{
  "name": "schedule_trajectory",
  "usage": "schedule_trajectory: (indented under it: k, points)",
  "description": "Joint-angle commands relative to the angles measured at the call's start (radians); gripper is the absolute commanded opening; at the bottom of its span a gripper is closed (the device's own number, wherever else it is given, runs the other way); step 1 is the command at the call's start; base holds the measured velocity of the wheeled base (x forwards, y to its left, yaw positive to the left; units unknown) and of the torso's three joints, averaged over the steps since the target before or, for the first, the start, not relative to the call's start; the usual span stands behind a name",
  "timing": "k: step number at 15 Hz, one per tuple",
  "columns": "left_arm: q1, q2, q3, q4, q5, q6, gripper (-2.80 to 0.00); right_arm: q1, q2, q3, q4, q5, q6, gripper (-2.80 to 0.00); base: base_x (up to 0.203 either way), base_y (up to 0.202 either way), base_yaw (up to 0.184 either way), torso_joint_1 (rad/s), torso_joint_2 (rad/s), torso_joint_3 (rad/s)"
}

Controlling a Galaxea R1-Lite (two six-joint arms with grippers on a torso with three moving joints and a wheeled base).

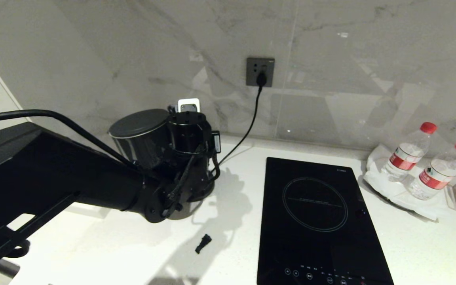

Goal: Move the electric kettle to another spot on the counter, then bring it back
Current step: Place it by the sink

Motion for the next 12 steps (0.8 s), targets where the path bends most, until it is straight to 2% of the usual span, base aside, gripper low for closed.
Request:
schedule_trajectory:
  k: [1,3,6,12]
  points:
    - [0.0,-0.075,0.06,-0.006,0.003,-0.001,-2.8,0.0,0.0,0.0,0.001,0.001,0.0,-2.8,0.0,0.0,0.0,0.0,0.0,0.0]
    - [0.0,-0.108,0.107,-0.007,0.003,-0.001,-2.8,0.0,0.0,0.0,0.0,0.001,0.0,-2.8,0.0,0.0,0.0,0.0,0.0,0.0]
    - [-0.001,-0.123,0.119,-0.006,0.003,-0.005,-2.8,0.0,0.0,0.0,0.001,0.0,0.001,-2.8,0.0,0.0,0.0,0.0,0.0,0.0]
    - [0.0,-0.122,0.116,-0.007,0.012,-0.006,-2.8,0.0,0.0,0.0,0.0,0.001,0.0,-2.8,0.0,0.0,0.0,0.001,0.0,0.166]
